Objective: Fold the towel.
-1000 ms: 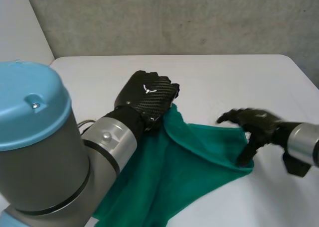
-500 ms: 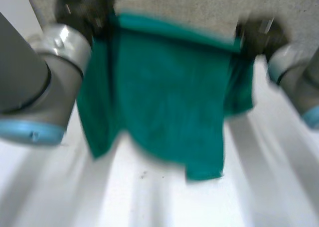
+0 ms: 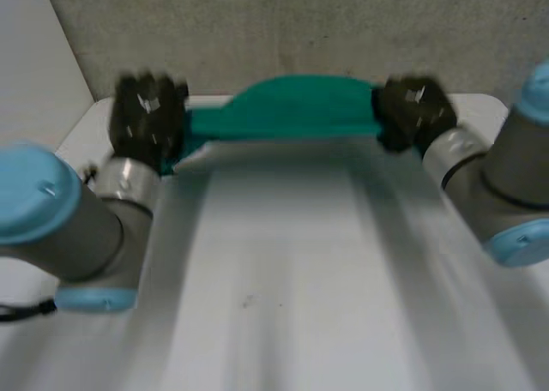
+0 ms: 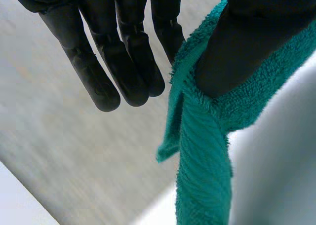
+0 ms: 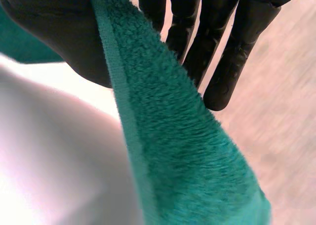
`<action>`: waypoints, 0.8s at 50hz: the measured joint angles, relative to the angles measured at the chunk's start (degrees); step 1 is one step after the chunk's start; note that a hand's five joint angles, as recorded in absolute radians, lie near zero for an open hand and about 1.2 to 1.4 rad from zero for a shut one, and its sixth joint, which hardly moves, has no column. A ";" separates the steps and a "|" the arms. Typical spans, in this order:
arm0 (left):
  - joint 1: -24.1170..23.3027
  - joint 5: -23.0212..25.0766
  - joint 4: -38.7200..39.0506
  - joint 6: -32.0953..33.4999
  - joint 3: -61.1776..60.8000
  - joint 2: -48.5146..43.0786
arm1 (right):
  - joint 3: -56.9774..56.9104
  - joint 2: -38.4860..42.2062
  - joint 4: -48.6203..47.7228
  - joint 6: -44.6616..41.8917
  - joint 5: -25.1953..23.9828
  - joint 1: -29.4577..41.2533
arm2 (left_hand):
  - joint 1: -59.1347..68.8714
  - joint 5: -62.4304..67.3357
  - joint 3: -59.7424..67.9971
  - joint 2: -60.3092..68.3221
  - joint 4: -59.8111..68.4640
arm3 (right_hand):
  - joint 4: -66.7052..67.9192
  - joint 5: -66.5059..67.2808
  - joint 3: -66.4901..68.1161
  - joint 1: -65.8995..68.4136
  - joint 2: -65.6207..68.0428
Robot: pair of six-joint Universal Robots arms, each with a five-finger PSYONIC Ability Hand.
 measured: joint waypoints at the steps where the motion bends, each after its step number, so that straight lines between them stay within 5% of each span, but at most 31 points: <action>1: -0.01 -0.03 -0.16 0.00 -1.45 -1.70 | 0.04 1.68 0.97 -0.11 0.04 -0.05 | 0.00 0.00 0.00 0.00 0.00 | -0.49 -0.19 -0.35 -0.12 -0.28; 10: 0.03 -0.27 -1.28 0.05 -5.02 -5.89 | 0.00 12.24 7.52 0.62 0.57 -0.44 | 0.00 0.00 0.00 0.01 0.00 | -26.99 -24.26 -26.24 -20.06 -25.58; 29: 3.63 -0.41 -8.33 -0.44 -5.92 -2.60 | 0.30 12.62 9.34 10.48 1.22 -8.81 | 0.00 0.00 0.00 0.02 0.00 | -33.38 -30.92 -32.50 -25.64 -31.42; 40: 5.89 -0.45 -8.81 -0.36 -6.31 -0.73 | -2.87 14.05 14.03 4.26 -1.63 -9.08 | 0.00 0.00 0.00 0.02 0.00 | -43.40 -41.32 -42.26 -33.50 -41.55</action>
